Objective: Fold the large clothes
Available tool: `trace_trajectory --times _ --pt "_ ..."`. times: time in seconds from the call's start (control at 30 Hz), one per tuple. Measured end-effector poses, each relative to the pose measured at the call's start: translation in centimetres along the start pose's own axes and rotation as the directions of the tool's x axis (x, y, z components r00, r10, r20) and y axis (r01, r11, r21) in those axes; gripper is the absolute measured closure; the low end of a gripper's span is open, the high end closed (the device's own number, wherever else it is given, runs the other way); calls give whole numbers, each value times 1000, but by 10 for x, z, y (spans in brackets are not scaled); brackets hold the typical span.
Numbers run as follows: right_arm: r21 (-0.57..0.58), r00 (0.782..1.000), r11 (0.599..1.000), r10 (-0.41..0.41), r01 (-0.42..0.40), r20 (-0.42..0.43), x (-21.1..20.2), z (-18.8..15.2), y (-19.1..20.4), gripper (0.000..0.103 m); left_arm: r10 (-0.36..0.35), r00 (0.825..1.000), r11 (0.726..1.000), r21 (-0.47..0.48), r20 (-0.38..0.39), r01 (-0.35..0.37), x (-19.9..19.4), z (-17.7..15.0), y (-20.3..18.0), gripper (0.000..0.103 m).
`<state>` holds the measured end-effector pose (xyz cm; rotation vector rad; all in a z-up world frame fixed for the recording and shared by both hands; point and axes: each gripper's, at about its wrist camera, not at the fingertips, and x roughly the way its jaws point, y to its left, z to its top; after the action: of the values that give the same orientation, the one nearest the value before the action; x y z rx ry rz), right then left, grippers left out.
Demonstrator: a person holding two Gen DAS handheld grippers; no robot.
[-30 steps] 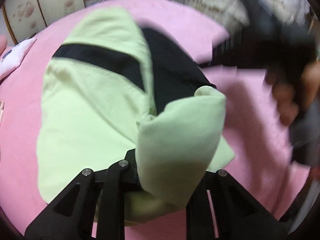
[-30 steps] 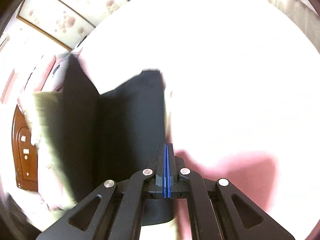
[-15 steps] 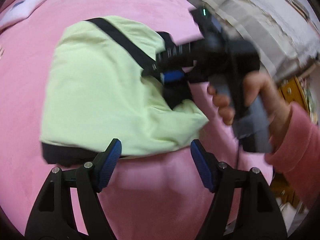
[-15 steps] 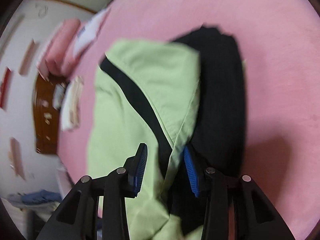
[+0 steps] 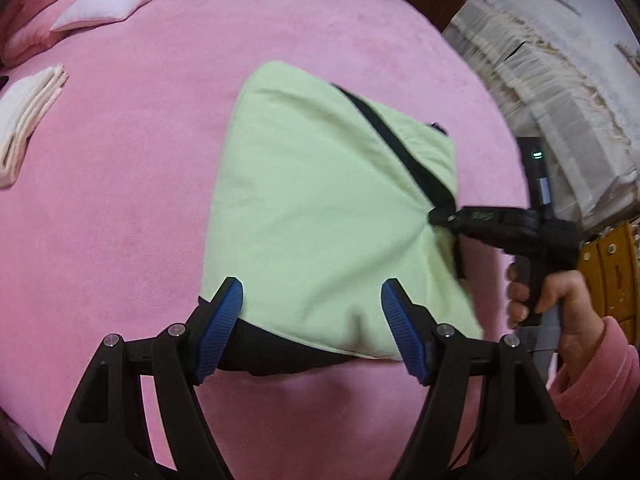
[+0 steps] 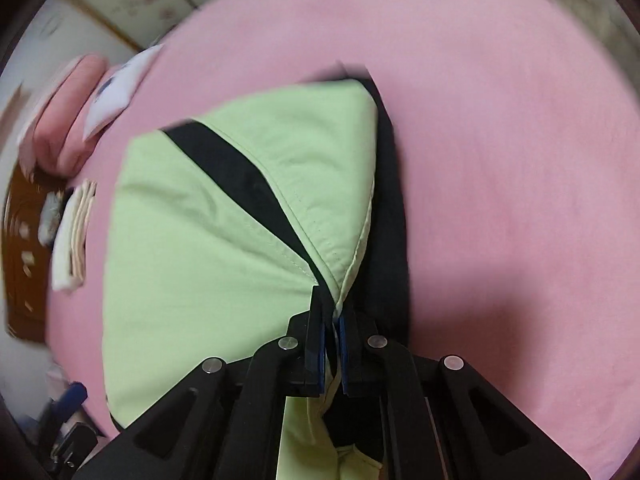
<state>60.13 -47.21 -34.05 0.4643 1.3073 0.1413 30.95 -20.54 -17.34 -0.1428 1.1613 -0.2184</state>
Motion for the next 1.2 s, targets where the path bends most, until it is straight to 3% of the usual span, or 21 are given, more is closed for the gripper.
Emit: trace_trajectory --times 0.13,0.2,0.27,0.3,0.33,0.4,0.43,0.5,0.53,0.6,0.67,0.7,0.73,0.77,0.87,0.93,0.97,1.0,1.07,1.13,1.2 --pt "-23 995 999 -32 35 97 -50 -9 -5 83 43 999 998 37 18 -44 10 6 -3 34" --pt "-93 982 994 -43 60 182 -82 -18 9 83 34 999 998 58 36 -36 10 12 -2 34" --pt "-181 973 983 18 24 230 -101 -24 25 83 16 999 997 76 38 -19 14 24 -4 34" --pt "-224 975 973 105 -60 194 -101 -25 31 83 7 1000 997 80 22 -9 19 30 -2 34" --pt "-244 972 953 211 -180 106 -95 -29 35 83 -3 1000 997 77 -4 4 28 35 0 36" --pt "-241 949 918 313 -314 -45 -74 -41 39 83 -7 998 998 58 -54 11 49 43 8 42" --pt "-267 949 911 302 -314 -87 -64 -49 41 84 -19 996 999 42 -86 22 60 41 11 42" --pt "-355 982 916 161 -186 -100 -42 -67 36 88 -13 997 998 54 -73 17 68 29 17 42" --pt "-355 991 926 99 -126 -92 -36 -72 25 103 6 998 997 83 -68 -1 67 24 17 44" --pt "-245 992 961 124 -130 -40 -48 -75 -13 103 76 996 984 163 -48 -68 62 15 18 56" --pt "-224 999 974 -14 21 30 -71 -76 -32 103 145 988 974 183 -55 -132 57 12 25 55" --pt "-244 988 958 -136 150 72 -84 -78 -34 103 108 992 985 139 -67 -98 53 15 33 57" --pt "-252 974 942 -199 220 107 -95 -78 -34 103 73 995 992 103 -71 -66 50 19 38 57" --pt "-247 975 946 -180 208 130 -108 -76 -35 103 41 997 996 84 -64 -35 46 23 40 57" --pt "-272 982 961 11 42 191 -132 -64 -22 103 -78 997 995 66 12 77 49 58 32 57" --pt "-305 971 947 162 -102 178 -127 -51 -9 98 -105 994 992 66 -3 105 64 81 28 57" --pt "-306 971 942 188 -136 146 -118 -46 -4 97 -91 995 993 75 -33 93 83 98 23 57" --pt "-308 977 939 192 -155 93 -101 -37 2 95 -71 996 994 84 -49 75 95 108 21 57" --pt "-360 992 929 118 -91 54 -75 -26 7 95 -4 994 993 115 -113 17 124 132 16 57" --pt "-380 990 925 80 -32 112 -70 -10 4 98 36 995 990 138 -97 -23 134 148 18 58" --pt "-292 983 956 61 -8 173 -82 -6 -19 98 93 994 987 139 -51 -85 132 159 28 58"
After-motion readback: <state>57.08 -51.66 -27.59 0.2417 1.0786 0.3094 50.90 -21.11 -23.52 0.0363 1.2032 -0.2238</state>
